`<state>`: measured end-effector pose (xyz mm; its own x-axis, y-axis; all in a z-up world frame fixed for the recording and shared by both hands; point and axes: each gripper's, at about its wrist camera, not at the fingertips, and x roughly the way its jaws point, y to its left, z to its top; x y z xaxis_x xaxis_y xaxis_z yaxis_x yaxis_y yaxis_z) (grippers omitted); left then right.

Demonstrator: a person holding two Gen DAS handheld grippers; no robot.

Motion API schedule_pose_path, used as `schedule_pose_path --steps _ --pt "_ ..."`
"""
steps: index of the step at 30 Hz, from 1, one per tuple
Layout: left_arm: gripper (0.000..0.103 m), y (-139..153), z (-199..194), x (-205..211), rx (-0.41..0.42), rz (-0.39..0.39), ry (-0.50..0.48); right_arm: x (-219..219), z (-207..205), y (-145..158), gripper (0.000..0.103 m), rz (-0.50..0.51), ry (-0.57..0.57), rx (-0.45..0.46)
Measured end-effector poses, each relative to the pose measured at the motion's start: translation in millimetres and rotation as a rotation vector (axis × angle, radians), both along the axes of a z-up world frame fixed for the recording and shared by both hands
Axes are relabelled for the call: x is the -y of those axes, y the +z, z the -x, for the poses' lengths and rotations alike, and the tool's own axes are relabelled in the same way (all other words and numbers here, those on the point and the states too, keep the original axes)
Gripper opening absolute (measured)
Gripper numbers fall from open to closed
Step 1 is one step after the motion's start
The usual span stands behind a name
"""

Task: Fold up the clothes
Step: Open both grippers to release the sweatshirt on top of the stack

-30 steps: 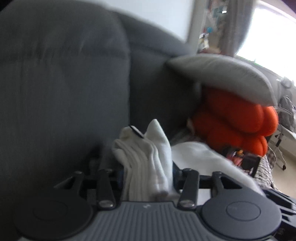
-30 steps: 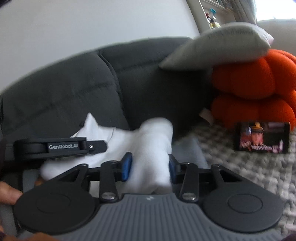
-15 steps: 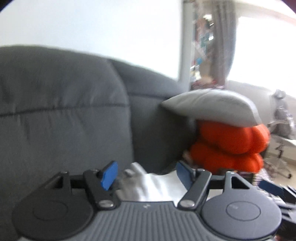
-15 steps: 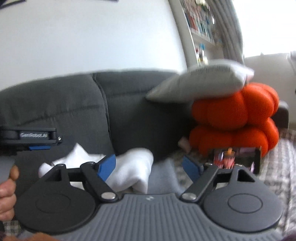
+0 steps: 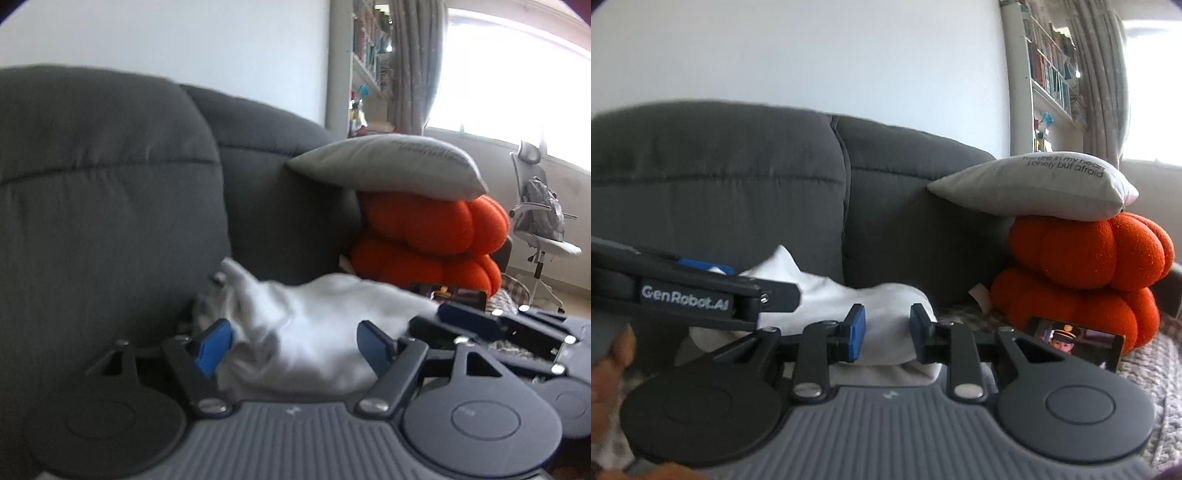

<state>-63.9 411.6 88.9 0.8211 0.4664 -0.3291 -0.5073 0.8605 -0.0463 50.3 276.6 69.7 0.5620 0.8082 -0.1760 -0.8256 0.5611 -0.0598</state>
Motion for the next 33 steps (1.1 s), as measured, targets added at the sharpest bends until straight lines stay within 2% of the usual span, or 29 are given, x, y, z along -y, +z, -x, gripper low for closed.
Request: schedule_pose_path --steps 1,7,14,15,17,18,19,22,27,30,33 --pt "0.076 -4 0 -1 -0.009 -0.001 0.012 0 -1 -1 0.028 -0.002 0.003 -0.009" --pt "0.074 -15 4 -16 -0.015 0.132 0.018 -2 1 -9 0.029 0.027 0.012 -0.026" --pt "0.074 -7 7 -7 -0.029 0.102 0.054 -1 -2 -10 0.030 0.020 0.027 -0.051" --pt "0.074 -4 9 -5 -0.029 0.100 0.064 2 -1 -9 0.035 0.011 0.035 -0.059" --pt "0.074 8 22 4 -0.026 0.063 0.107 14 3 -4 0.051 -0.020 0.063 -0.087" --pt "0.074 13 28 8 -0.025 0.045 0.129 21 7 -2 0.065 -0.036 0.063 -0.095" --pt "0.075 19 35 13 -0.023 0.031 0.149 29 12 0 0.074 -0.051 0.053 -0.095" --pt "0.076 20 54 27 -0.019 0.083 0.190 43 22 3 0.074 -0.039 0.051 -0.095" --pt "0.076 16 78 48 -0.028 0.181 0.262 52 18 4 0.074 0.015 0.091 -0.212" --pt "0.078 6 84 60 -0.045 0.247 0.308 56 15 -3 0.075 0.052 0.107 -0.246" --pt "0.088 -9 79 75 -0.083 0.240 0.313 60 9 -10 0.081 0.060 0.124 -0.300"
